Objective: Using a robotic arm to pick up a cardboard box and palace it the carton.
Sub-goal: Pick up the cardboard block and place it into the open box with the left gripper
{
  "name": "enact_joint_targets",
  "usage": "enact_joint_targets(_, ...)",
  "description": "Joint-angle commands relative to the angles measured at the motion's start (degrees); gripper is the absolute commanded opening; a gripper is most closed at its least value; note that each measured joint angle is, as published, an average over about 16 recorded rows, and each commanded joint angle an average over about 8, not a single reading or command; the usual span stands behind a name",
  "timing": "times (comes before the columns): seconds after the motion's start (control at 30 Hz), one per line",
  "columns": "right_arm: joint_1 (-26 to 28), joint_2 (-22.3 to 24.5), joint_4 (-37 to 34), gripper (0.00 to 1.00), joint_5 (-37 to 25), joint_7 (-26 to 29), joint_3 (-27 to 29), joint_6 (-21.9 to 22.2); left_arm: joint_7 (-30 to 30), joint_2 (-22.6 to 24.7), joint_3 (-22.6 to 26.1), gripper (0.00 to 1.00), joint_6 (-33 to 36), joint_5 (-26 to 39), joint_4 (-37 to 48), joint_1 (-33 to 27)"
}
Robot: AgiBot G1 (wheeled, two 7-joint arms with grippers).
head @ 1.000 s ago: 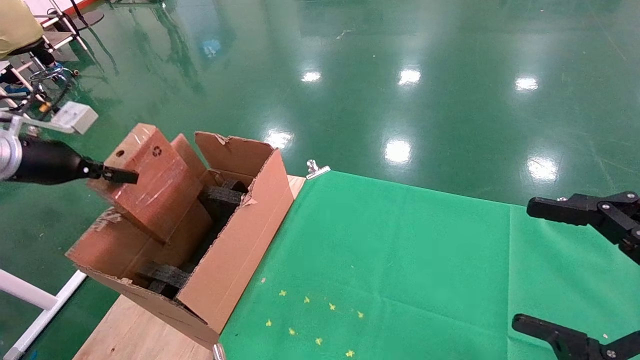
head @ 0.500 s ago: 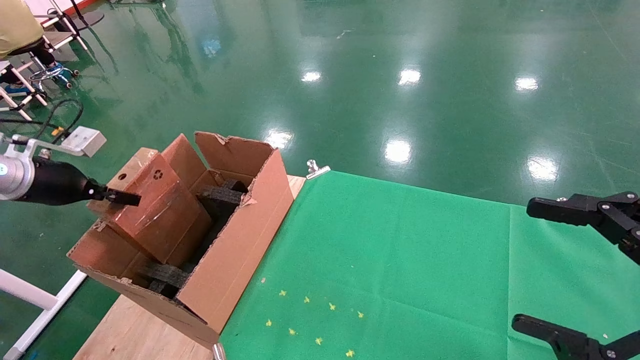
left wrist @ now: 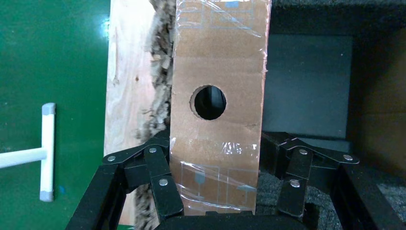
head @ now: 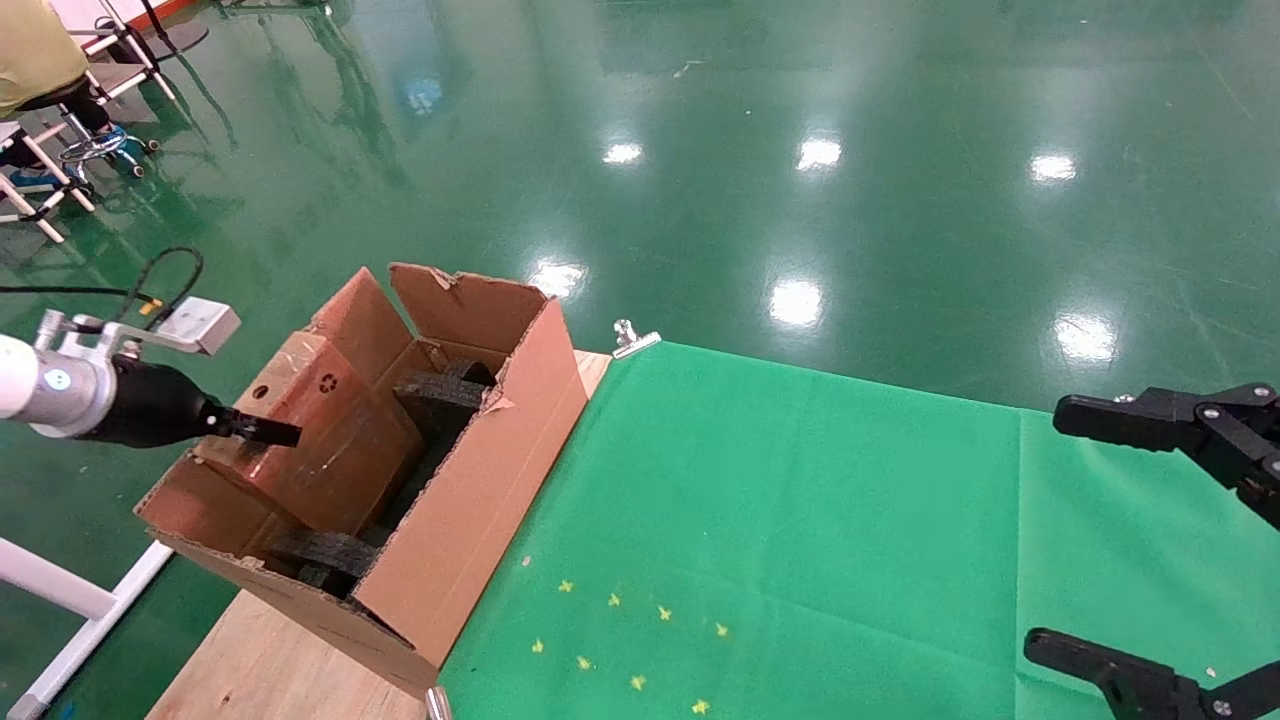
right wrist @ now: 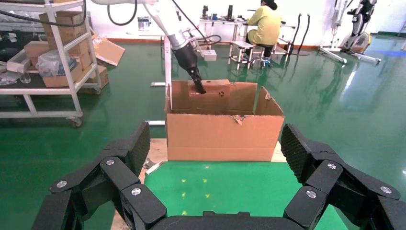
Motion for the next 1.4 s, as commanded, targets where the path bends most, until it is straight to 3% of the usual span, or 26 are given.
enact_joint_targets(0.03,0.0,0.0,0.0,1.0,0.0,0.0,0.0,0.0,-0.07,0.51,-0.15,0.0,-0.68,-0.22,0.44,0.75)
enact_joint_targets(0.67,0.01,0.01,0.0,1.0,0.02,-0.01,-0.02,0.01,-2.05,5.17,-0.84,0.0,-6.67,-1.21,1.94,7.34)
enact_joint_targets(1.1,0.01,0.02,0.0,1.0,0.03,-0.02,-0.04,0.02,-3.52,8.26,-1.32,0.0,-17.94,-1.94,1.62,12.68)
enact_joint_targets(1.4,0.01,0.02,0.0,1.0,0.03,-0.02,-0.05,0.02,-3.71,9.4,-1.36,0.0,-19.18,-2.0,1.61,14.59)
